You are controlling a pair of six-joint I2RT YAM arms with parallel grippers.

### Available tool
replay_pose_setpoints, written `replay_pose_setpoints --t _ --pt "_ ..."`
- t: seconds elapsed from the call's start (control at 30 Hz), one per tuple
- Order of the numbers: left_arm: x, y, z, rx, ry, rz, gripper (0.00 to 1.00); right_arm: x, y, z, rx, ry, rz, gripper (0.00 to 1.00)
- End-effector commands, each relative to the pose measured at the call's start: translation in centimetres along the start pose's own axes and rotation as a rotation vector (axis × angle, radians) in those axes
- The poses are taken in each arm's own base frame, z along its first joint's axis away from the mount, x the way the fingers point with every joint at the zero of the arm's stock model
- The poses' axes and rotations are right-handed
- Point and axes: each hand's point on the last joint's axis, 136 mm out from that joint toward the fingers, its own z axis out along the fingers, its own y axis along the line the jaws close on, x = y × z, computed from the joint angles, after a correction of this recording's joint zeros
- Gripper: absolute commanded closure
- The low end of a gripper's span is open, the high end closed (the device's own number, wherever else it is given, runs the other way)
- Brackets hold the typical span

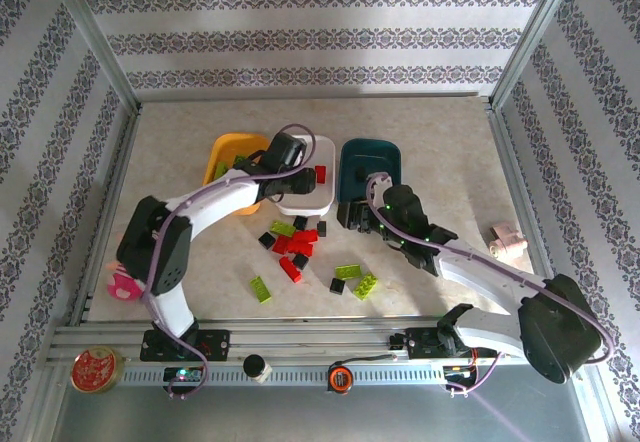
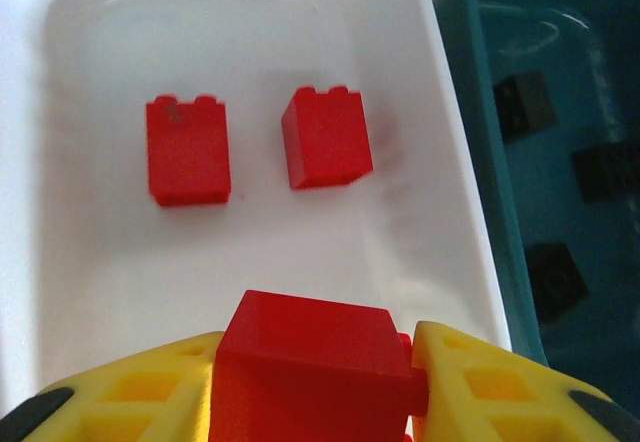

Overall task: Sort the legos into containers by color
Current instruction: Place the lego in the container, then pick up the lego from the bottom-center of the table.

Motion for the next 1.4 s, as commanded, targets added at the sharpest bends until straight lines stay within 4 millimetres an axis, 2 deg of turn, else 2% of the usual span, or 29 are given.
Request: replay_pose_setpoints --t 0.0,0.13,0.23,0.3,0.4,0.53,0.6,0.73,0.83,0.97,1.17,1.37 --pt "-2.5 -0.7 1.2 0.041 -0.027 -0.006 0.56 1.6 -0.4 -0.8 0.002 0.042 0.011 0.31" --pt "-3.4 -1.3 2.5 0.067 -0.018 -0.034 0.43 3.3 -0.3 -1.5 -0.015 0.092 -0.006 0.31" --pt "-4.4 -2.1 1.8 0.103 -0.041 -0.049 0.34 4.2 0.4 -1.9 -0.038 0.12 -0.031 0.3" --pt "-5.3 -2.8 0.7 0.128 -0.067 -0.053 0.3 4.9 1.2 -1.9 -0.062 0.144 -0.054 0.3" --pt "-6.1 -3.5 -2.0 0.169 -0.115 -0.057 0.28 6.2 2.8 -1.7 -0.095 0.198 -0.108 0.31" --pt "-6.2 -3.7 -7.9 0.22 -0.227 -0.064 0.23 8.7 5.8 -0.5 -0.146 0.302 -0.19 0.31" --pt "-5.3 -2.8 -10.8 0.213 -0.277 -0.07 0.21 10.3 6.9 0.4 -0.162 0.364 -0.218 0.32" --pt "-0.9 0.5 -15.4 0.166 -0.343 -0.103 0.13 13.0 8.6 1.7 -0.171 0.462 -0.279 0.33" --pt "3.1 2.6 -17.2 0.148 -0.345 -0.136 0.08 14.9 9.3 2.3 -0.169 0.526 -0.312 0.34" --pt "6.7 4.6 -19.2 0.131 -0.351 -0.169 0.06 16.9 9.9 2.5 -0.152 0.604 -0.357 0.34" --pt "8.6 6.0 -20.6 0.114 -0.378 -0.186 0.02 18.6 9.8 3.8 -0.096 0.664 -0.403 0.39" --pt "9.1 6.2 -20.6 0.118 -0.385 -0.194 0.01 18.7 10.2 5.5 -0.063 0.661 -0.422 0.44"
